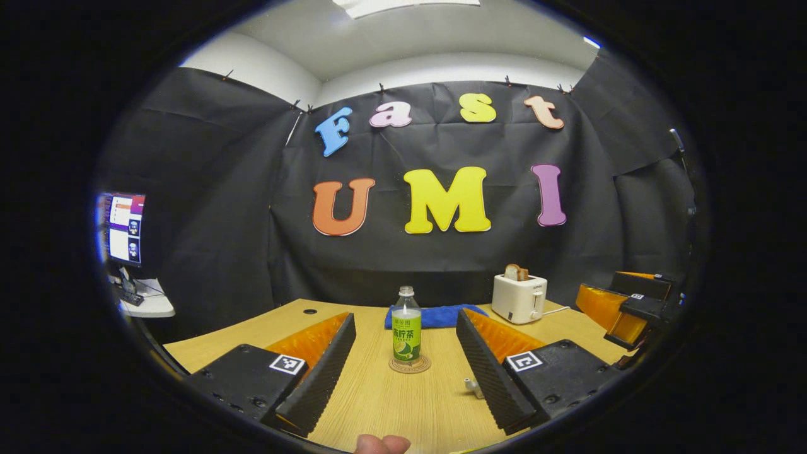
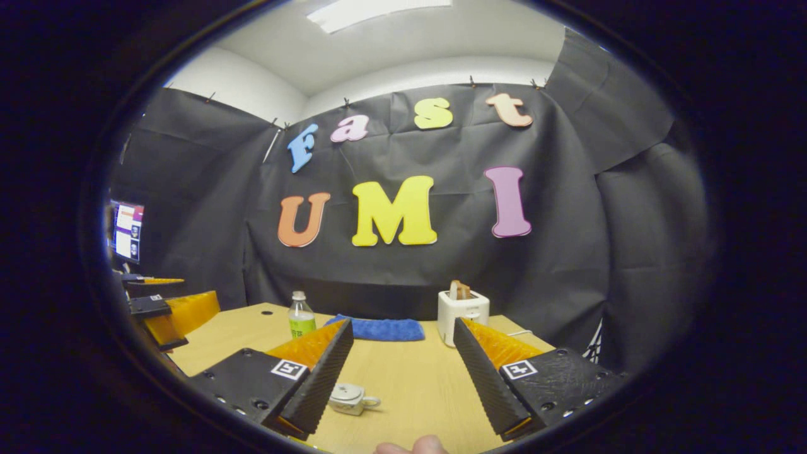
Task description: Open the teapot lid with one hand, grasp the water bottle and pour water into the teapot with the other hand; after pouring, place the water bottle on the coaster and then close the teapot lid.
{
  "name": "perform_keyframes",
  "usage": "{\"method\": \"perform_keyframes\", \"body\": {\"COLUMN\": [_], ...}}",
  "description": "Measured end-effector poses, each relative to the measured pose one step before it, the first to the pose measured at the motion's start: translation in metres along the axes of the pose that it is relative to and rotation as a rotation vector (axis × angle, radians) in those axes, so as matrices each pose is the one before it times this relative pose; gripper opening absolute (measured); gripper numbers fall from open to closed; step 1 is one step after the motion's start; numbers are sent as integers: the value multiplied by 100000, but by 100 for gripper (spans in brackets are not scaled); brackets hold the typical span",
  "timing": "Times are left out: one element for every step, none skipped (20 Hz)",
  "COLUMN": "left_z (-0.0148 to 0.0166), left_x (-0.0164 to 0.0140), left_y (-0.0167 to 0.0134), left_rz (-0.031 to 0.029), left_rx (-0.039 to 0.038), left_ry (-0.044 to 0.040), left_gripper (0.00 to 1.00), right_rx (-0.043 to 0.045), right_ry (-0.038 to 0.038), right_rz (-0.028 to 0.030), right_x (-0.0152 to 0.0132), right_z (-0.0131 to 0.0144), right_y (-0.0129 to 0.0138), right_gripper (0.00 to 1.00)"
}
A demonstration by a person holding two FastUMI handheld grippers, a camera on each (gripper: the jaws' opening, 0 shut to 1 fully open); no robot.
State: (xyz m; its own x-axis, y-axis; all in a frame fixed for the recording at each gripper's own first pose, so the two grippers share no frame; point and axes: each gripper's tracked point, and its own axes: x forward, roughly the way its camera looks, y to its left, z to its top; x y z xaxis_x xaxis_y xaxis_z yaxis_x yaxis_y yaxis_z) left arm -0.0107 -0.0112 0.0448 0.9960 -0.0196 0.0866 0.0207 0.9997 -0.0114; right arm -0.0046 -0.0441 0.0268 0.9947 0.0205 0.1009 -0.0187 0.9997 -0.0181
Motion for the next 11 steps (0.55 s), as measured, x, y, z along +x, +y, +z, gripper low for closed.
{"method": "perform_keyframes", "body": {"left_z": [-145,-149,139,-84,-188,103,19,21,-116,-24,-200], "left_x": [-346,-256,-29,11,-51,-53,49,-83,10,-38,-14], "left_y": [-100,32,-16,-128,-140,-114,-20,-64,-153,-97,19], "left_rz": [-394,-139,-375,-663,-776,-724,-433,-663,-968,-589,-75], "left_rx": [397,-558,-732,-2,-128,-377,-158,-67,-103,-497,-547], "left_ry": [351,252,-506,316,524,-125,-45,190,72,438,781], "left_gripper": [99,99,99,99,99,100,99,100,100,100,99], "right_rx": [-58,261,11,371,275,249,-68,-197,-287,-375,-578], "right_ry": [300,-72,353,55,203,499,742,702,381,10,-100], "right_rz": [-447,-632,-826,-375,-515,-10,17,90,-115,-233,-438], "right_x": [-572,-374,-243,-95,-123,-78,-151,3,-87,-250,-74], "right_z": [-178,-15,-97,-96,-74,-247,-155,-152,75,39,197], "right_y": [-44,-21,-88,159,120,310,306,303,345,193,163], "right_gripper": [95,95,95,95,96,95,95,95,95,93,93]}}
